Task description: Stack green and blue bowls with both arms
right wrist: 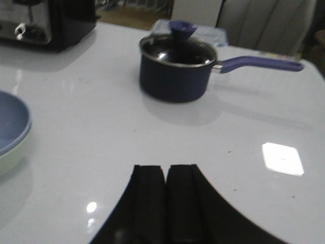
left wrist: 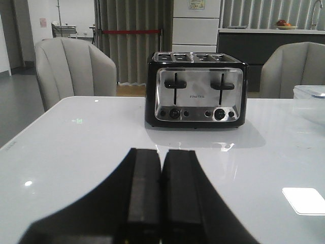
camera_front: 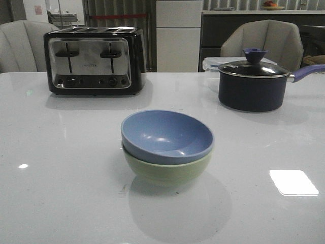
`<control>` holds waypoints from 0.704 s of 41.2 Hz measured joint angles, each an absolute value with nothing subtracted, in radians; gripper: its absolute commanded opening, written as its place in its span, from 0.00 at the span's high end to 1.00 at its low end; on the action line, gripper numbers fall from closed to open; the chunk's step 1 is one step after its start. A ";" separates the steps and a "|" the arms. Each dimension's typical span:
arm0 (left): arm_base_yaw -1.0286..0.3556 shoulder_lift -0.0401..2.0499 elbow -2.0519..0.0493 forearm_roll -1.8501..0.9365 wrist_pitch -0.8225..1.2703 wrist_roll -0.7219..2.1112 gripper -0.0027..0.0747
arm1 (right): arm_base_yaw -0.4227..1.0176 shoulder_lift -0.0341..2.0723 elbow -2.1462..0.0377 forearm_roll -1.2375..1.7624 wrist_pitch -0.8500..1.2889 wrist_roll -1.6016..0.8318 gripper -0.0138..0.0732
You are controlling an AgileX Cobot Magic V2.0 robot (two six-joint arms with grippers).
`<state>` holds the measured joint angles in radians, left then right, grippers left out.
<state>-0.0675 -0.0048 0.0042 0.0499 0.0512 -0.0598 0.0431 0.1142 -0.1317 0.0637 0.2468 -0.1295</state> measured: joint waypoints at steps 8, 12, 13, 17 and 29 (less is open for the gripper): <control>-0.067 -0.005 0.004 0.050 0.051 -0.060 0.85 | -0.015 -0.004 -0.001 0.064 0.168 -0.129 0.78; -0.067 -0.005 0.004 0.050 0.051 -0.060 0.85 | -0.015 -0.009 0.026 0.064 0.155 -0.129 0.78; -0.067 -0.005 0.004 0.050 0.051 -0.060 0.85 | -0.015 -0.009 0.028 0.064 0.150 -0.129 0.78; -0.067 -0.005 0.004 0.050 0.049 -0.060 0.85 | -0.015 -0.009 0.028 0.064 0.137 -0.129 0.78; -0.067 -0.005 0.004 0.050 0.049 -0.060 0.85 | -0.015 -0.009 0.028 0.058 0.104 -0.096 0.78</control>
